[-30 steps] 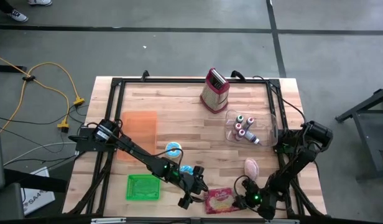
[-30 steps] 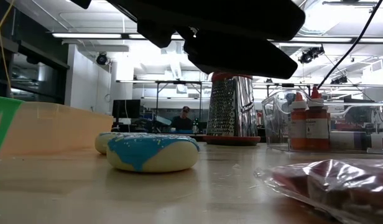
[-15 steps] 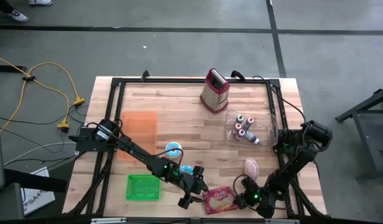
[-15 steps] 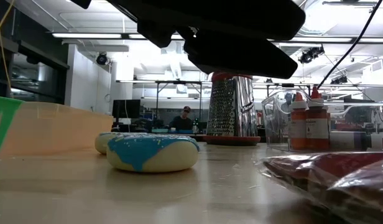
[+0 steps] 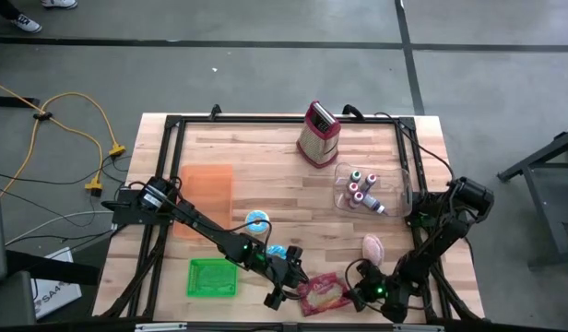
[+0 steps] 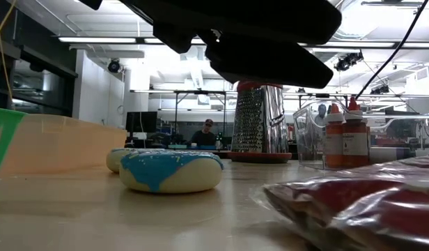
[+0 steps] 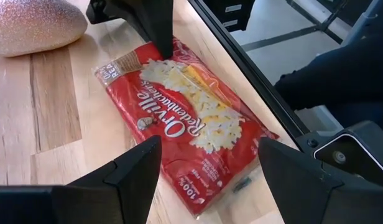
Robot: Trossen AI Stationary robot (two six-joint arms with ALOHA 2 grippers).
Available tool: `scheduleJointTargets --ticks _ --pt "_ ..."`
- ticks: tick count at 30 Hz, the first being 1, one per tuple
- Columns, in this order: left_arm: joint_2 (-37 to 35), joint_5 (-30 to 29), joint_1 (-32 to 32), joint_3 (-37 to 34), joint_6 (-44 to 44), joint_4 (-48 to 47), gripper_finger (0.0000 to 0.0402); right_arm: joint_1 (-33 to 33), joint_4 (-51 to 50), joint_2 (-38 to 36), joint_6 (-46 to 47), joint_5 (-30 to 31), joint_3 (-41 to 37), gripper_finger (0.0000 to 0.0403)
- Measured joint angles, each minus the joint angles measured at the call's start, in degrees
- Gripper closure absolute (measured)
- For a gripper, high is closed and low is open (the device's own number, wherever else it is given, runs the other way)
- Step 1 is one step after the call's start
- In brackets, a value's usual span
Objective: Pick & Place Food Item
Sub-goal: Put the popcorn bag into the orange bin
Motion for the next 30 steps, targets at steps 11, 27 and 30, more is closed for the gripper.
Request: scheduleJointTargets --ticks 11,27,30 --pt "0.0 6.4 2.5 0.0 -7.1 -0.2 0.0140 0.1 0.8 -0.1 -4.7 0.6 0.1 0.0401" --pt "0.0 18.7 9.2 0.0 -17.8 -1.5 0.0140 0.1 3.0 -0.3 -15.7 2.8 0.2 0.0401" --pt "0.0 19.9 10.2 0.0 -19.5 -3.1 0.0140 0.1 3.0 -0.3 -16.9 3.6 0.2 0.0401"
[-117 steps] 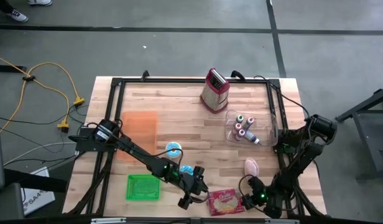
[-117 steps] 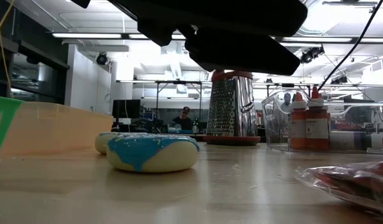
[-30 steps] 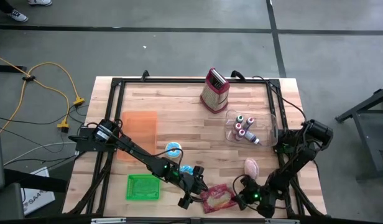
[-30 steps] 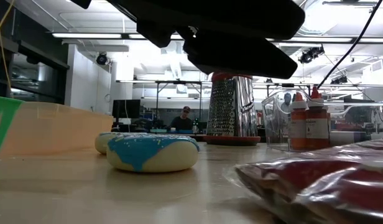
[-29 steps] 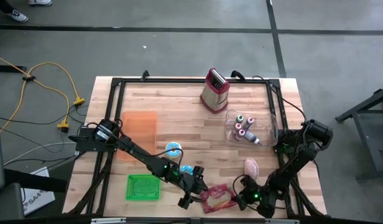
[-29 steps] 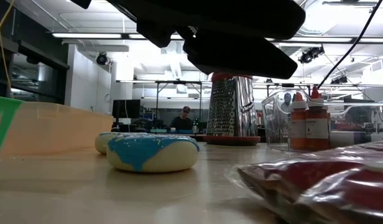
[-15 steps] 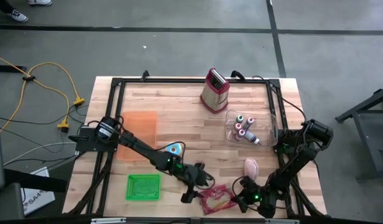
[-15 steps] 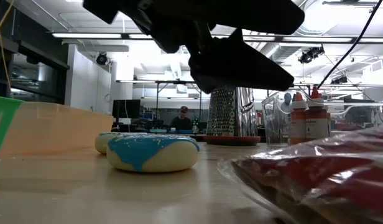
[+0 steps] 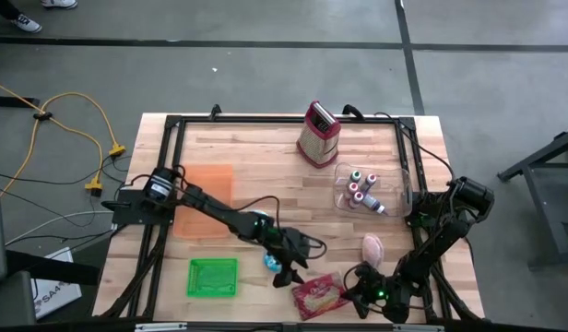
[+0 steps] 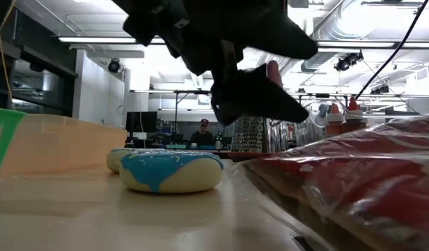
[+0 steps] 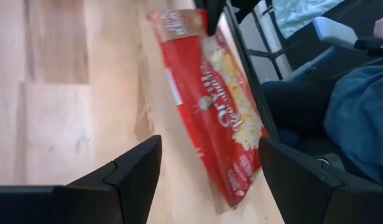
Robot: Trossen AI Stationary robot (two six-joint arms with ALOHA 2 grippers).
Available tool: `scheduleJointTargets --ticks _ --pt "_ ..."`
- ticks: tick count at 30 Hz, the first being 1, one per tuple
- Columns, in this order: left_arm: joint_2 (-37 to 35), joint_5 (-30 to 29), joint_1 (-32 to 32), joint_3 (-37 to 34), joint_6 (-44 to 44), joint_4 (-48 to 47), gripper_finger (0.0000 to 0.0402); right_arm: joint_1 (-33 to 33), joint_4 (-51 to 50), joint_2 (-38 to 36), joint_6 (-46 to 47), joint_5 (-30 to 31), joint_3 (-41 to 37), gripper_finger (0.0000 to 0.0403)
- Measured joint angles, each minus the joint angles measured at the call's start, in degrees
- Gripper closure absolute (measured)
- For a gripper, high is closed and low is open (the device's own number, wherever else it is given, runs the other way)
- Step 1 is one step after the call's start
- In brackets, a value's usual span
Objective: Pick & Place Food Item
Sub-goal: Put the popcorn bag into the orange bin
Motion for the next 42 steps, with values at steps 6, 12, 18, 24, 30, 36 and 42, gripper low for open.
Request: scheduleJointTargets --ticks 6,12,18,24,30,36,42 --pt "0.0 3.1 1.3 0.0 -0.4 -0.3 0.0140 -0.1 0.3 0.0 -2.4 2.0 0.0 0.0401" --pt "0.0 4.3 1.7 0.0 -0.4 -0.3 0.0140 -0.7 0.5 0.0 -4.0 4.2 0.0 0.0401" --pt "1.0 7.8 1.7 0.0 -2.1 0.5 0.0140 -2.2 2.9 0.0 -7.5 3.8 0.0 0.0401" --pt "4.0 10.5 1.7 0.0 -4.1 2.4 0.0140 -2.6 3.9 0.0 -8.6 3.7 0.0 0.0401" --pt "4.8 12.5 2.0 0.1 -5.0 4.3 0.0140 -2.9 4.6 0.0 -10.0 3.9 0.0 0.0401" --pt "4.9 14.5 2.0 0.1 -6.0 6.4 0.0140 -3.9 5.6 0.0 -11.9 4.0 0.0 0.0401" --pt "4.9 15.3 2.0 0.1 -6.4 6.8 0.0140 -5.0 7.2 0.0 -14.9 4.4 0.0 0.0401"
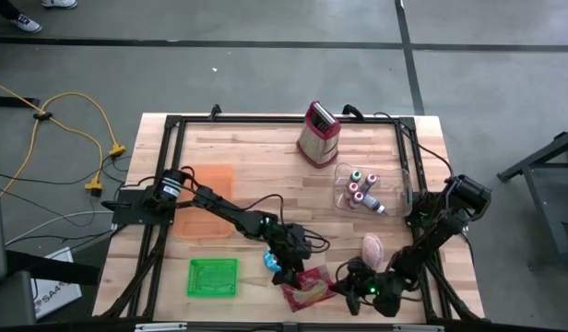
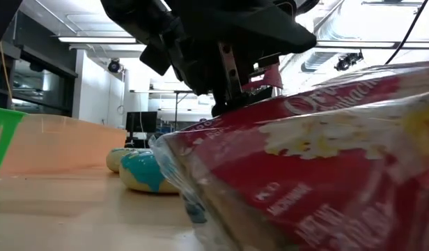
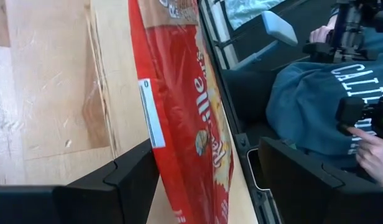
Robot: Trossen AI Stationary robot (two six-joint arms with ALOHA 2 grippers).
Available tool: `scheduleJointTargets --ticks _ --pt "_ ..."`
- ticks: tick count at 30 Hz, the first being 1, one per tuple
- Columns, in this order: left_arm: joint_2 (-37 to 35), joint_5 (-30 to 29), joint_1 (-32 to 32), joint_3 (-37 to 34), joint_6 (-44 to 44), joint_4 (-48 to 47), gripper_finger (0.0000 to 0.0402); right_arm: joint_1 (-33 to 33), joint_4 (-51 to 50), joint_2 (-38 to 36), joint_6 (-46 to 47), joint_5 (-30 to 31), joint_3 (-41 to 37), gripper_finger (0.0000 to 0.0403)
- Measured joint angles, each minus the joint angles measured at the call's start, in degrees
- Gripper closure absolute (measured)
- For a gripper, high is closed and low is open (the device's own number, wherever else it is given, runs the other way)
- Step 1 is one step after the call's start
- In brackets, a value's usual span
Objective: Pick & Place Food Item
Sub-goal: Put the popcorn bag into the orange bin
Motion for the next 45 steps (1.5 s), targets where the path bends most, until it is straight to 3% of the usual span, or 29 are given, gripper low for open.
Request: scheduleJointTargets --ticks 7,11,28,45 --pt "0.0 1.7 -0.5 0.0 0.0 0.7 0.0140 -0.4 3.5 0.0 -3.9 0.8 0.0 0.0401" --pt "0.0 1.7 -0.9 0.0 0.0 0.8 0.0160 -0.4 3.8 0.0 -4.2 0.9 0.0 0.0401" --pt "0.0 1.0 -0.9 0.0 -1.5 0.7 0.0388 -0.4 4.0 0.0 -4.2 0.8 0.0 0.0401" --pt "0.0 1.6 -0.7 0.0 -1.5 0.9 0.0390 -0.4 6.4 0.0 -7.0 -1.3 0.0 0.0394"
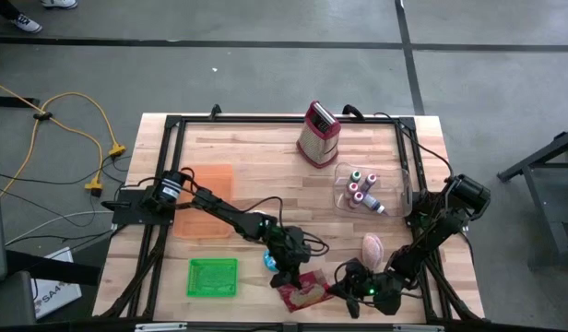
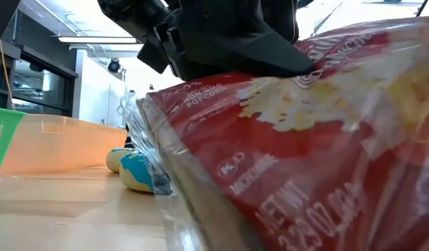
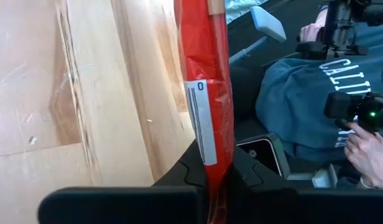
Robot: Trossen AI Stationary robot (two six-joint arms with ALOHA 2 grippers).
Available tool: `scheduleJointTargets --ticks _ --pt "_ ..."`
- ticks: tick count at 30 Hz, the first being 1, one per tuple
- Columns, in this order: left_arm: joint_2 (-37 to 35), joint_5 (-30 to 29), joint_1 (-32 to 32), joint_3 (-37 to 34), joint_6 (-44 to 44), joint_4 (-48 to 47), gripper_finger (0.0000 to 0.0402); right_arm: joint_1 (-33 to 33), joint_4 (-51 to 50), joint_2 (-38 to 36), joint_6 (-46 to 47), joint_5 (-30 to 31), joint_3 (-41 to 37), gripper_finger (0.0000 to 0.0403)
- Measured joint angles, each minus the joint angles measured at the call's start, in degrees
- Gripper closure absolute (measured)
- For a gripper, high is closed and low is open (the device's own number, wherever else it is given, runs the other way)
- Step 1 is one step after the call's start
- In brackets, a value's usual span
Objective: Pick & Place Food Item
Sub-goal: Put the popcorn bag into the orange bin
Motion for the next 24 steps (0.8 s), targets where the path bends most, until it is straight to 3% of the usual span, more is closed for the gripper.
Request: scheduleJointTargets --ticks 9,14,24 --pt "0.0 0.0 0.0 0.0 -0.7 -0.2 0.0391 -0.3 0.0 0.0 0.3 -3.1 0.0 0.0314" --pt "-0.6 0.2 0.0 0.0 -0.9 0.1 0.0391 -0.5 -0.1 0.0 0.6 -8.1 0.0 0.0279" --pt "-2.3 -0.1 1.4 0.1 -1.0 0.4 0.0391 1.1 -0.8 0.0 1.5 -10.0 0.0 0.0264"
